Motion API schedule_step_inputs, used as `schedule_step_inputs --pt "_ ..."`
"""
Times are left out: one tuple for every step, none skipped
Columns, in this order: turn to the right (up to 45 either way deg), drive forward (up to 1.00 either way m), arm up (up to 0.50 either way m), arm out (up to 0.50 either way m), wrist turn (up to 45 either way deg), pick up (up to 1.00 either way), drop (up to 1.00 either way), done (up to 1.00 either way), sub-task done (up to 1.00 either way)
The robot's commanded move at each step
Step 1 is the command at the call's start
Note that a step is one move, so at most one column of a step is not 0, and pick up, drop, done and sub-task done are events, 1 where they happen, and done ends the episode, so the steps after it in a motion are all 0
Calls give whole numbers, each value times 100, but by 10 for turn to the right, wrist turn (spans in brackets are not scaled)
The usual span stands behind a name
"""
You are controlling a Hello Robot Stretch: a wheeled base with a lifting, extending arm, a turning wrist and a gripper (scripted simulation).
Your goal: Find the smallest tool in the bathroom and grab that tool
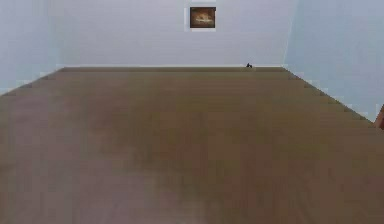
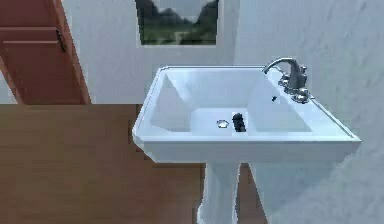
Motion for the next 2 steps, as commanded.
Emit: schedule_step_inputs --pt "120 0 0 0 0 0 0 0 0" --pt "30 0 0 0 0 0 0 0 0"
